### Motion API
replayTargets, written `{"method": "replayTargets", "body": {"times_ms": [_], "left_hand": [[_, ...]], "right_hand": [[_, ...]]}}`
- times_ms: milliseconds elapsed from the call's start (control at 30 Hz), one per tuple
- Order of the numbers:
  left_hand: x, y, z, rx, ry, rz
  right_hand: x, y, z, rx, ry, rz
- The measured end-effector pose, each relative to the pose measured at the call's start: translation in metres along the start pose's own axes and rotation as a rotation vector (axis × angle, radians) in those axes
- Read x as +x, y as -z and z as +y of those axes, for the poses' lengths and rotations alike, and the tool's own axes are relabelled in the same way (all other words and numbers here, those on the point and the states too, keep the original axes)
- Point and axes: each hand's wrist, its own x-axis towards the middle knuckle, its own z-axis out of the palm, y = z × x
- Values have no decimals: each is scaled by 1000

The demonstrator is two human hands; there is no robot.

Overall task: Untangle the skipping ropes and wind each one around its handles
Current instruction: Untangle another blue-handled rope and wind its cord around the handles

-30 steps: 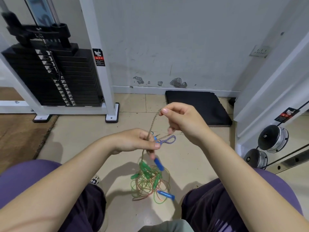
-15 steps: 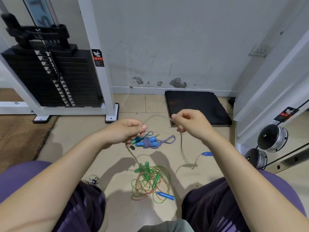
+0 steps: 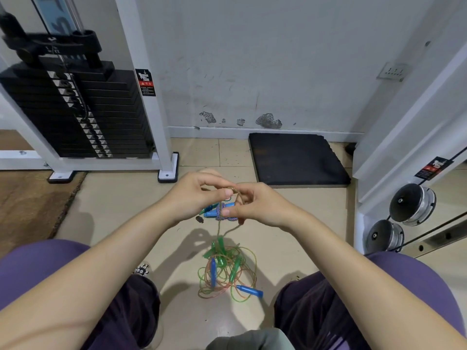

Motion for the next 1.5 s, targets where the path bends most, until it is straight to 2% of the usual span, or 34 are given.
{"method": "replayTargets", "body": {"times_ms": [67,200,300,400,500,567,633,700,800,867,933,1033,1133,1233,1333,1433,1500], "left_hand": [[0,-1,0,-47,-34,-5],[0,-2,0,-153,-12,-12],[2,1,-1,-286,36,-7],[4,7,-3,-396,122,-175],[2,4,-5,-308,147,-433],[0,-2,-11,-198,156,-522],[1,-7,-16,-132,190,-526],[2,-6,-18,-74,236,-507],[5,4,-26,195,278,-480],[5,11,-31,340,299,-460],[6,14,-31,301,289,-417],[6,8,-16,55,243,-298],[6,1,-5,-39,214,-232],[4,-2,-1,-113,241,-311],[3,-3,2,-216,265,-440],[4,1,-1,-215,258,-490],[4,3,-7,-113,246,-452]], "right_hand": [[1,-4,0,20,1,-12],[0,-5,-7,-76,33,109],[-2,1,-11,-11,4,127],[-5,5,-11,92,0,99],[-7,9,-14,233,48,114],[-8,12,-17,320,80,153],[-8,16,-18,378,101,244],[-8,27,-18,474,136,421],[-13,56,-17,620,205,735],[-18,70,-15,583,170,820],[-21,70,-11,467,79,787],[-19,62,-9,293,-36,727],[-21,51,-13,131,23,606],[-18,36,-14,16,89,364],[-14,21,-10,-235,113,144],[-11,16,-7,-165,56,76],[-10,17,-8,-190,19,119]]}}
